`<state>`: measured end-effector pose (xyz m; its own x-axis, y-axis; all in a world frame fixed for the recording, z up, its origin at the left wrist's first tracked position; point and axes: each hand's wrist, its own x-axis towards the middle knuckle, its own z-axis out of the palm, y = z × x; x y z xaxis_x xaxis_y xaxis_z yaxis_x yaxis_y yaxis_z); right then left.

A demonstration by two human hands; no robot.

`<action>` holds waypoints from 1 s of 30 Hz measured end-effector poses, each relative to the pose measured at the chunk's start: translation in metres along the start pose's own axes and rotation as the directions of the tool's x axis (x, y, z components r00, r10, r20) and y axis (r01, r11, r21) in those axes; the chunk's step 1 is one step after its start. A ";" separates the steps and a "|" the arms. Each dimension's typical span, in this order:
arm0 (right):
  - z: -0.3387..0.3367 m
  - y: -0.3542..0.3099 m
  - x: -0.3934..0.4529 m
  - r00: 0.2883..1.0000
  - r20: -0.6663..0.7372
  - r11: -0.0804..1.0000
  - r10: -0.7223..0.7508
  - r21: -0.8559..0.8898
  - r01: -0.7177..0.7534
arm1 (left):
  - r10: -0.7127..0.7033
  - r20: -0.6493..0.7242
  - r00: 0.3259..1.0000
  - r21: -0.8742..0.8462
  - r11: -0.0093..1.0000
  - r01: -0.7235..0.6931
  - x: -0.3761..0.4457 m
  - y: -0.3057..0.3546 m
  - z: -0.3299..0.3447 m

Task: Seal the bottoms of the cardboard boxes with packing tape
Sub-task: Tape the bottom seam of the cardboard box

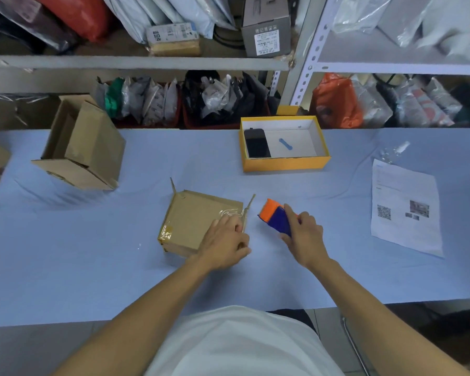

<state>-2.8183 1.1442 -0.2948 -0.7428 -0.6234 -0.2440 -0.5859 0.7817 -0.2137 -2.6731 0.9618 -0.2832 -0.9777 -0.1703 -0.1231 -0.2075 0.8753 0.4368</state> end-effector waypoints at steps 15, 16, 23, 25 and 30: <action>-0.039 -0.104 0.054 0.765 0.414 0.870 -0.494 0.222 0.441 | -0.682 -0.307 0.664 -0.215 0.729 0.650 -0.056 0.037 0.019; -0.040 -0.104 0.051 0.756 0.409 0.859 -0.511 0.280 0.429 | -0.814 -0.247 0.527 -0.379 0.581 0.720 -0.062 0.043 0.017; -0.063 -0.099 0.015 0.691 0.223 0.671 -0.687 0.559 0.487 | -0.860 -0.219 0.460 -0.753 0.449 0.481 -0.090 0.061 0.004; -0.080 -0.094 0.003 0.704 0.171 0.631 -0.689 0.620 0.466 | -0.856 -0.262 0.446 -0.775 0.462 0.431 -0.095 0.069 -0.005; -0.096 -0.084 -0.014 0.786 0.084 0.492 -0.613 0.819 0.296 | -0.850 -0.387 0.357 -0.796 0.504 0.336 -0.091 0.101 -0.019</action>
<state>-2.7901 1.0885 -0.1828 -0.1974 -0.9703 -0.1399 -0.2429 0.1866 -0.9519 -2.6054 1.0573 -0.2110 -0.1852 -0.9802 -0.0701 -0.4595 0.0233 0.8879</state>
